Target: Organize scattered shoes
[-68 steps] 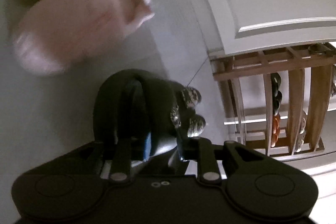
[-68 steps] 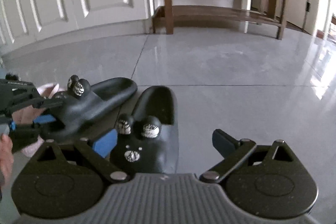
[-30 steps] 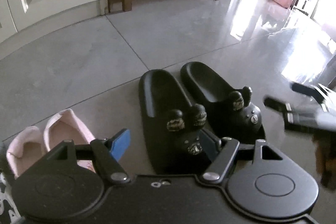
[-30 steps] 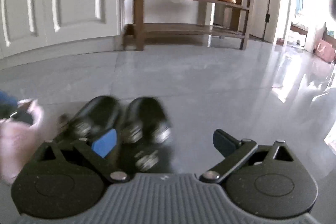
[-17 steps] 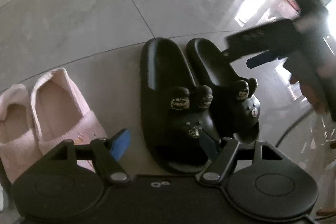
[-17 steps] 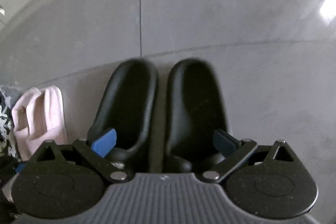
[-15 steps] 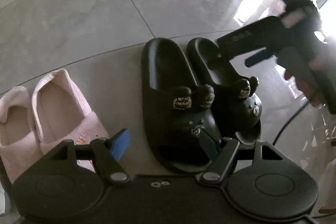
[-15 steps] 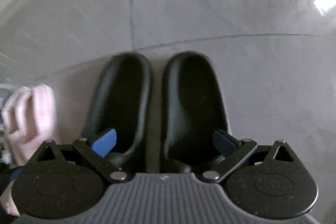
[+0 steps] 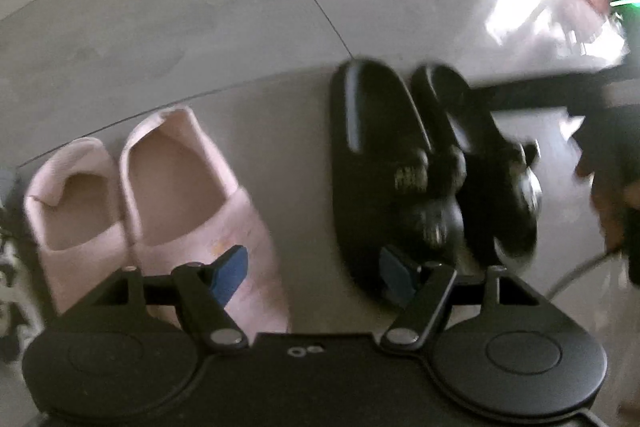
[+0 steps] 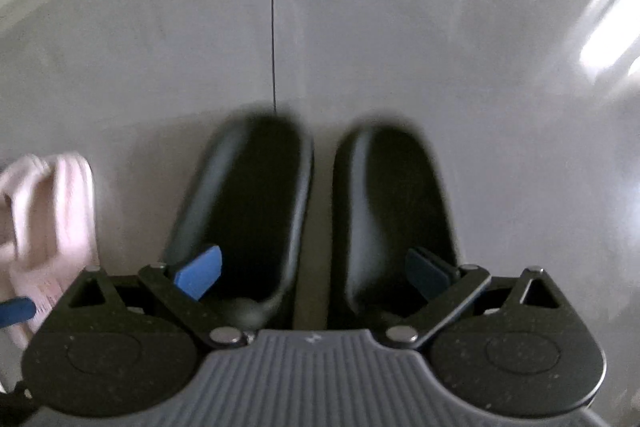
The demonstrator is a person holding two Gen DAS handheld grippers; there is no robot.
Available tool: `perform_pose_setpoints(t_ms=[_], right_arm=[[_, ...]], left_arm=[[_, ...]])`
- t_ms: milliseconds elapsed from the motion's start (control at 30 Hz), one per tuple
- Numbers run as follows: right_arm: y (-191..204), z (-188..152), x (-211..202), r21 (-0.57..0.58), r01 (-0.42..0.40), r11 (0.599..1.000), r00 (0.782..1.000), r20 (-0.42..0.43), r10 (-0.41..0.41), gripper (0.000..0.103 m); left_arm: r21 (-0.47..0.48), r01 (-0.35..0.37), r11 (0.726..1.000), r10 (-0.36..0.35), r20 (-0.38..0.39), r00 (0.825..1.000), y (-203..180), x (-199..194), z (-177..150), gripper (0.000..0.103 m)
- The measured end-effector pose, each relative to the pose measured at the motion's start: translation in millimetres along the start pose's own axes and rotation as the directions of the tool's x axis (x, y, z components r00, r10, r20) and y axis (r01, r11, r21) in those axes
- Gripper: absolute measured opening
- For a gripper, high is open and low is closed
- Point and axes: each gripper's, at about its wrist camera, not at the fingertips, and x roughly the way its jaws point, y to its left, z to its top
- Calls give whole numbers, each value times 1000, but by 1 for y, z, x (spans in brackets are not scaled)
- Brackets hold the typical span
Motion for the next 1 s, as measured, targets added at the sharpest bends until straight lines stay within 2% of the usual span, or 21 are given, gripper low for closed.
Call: perform_pose_setpoints(t_ms=[100, 167, 233, 333, 433, 533, 600, 667, 767, 867, 1000], right_arm=[[17, -25, -63, -75, -24, 997, 976, 215, 39, 100], [32, -40, -85, -100, -50, 994, 966, 250, 74, 100], [52, -51, -98, -143, -91, 986, 964, 235, 123, 100], [71, -55, -108, -200, -141, 970, 965, 190, 179, 100], [76, -52, -115, -242, -110, 964, 976, 155, 150, 100], [77, -57, -115, -258, -50, 965, 982, 166, 95, 100], [77, -64, -122, -257, -8, 966, 980, 188, 58, 100], [75, -73, -127, -245, 31, 969, 981, 194, 18, 100], [67, -88, -132, -208, 86, 974, 981, 186, -47, 100], [67, -100, -136, -200, 109, 974, 975, 212, -66, 100], [75, -106, -146, -224, 111, 968, 965, 257, -51, 100]], left_arm=[[-19, -94, 995, 93, -28, 995, 17, -35, -7, 73], [-71, -159, 985, 157, -32, 987, 32, -65, -15, 73], [-103, -216, 971, 214, -28, 976, 40, -88, -24, 73], [-124, -249, 960, 250, -10, 968, 45, -113, -35, 73], [-129, -256, 958, 257, -11, 966, 47, -123, -40, 73], [-102, -308, 946, 312, 25, 950, 43, -119, -44, 73], [-107, -295, 950, 301, 45, 953, 43, -108, -48, 73], [-130, -257, 958, 265, 47, 963, 47, -90, -54, 73], [-165, -270, 949, 276, 14, 961, 50, -69, -65, 73], [-180, -267, 947, 266, -31, 963, 52, -57, -77, 73], [-157, -290, 944, 289, -28, 957, 53, -55, -79, 73]])
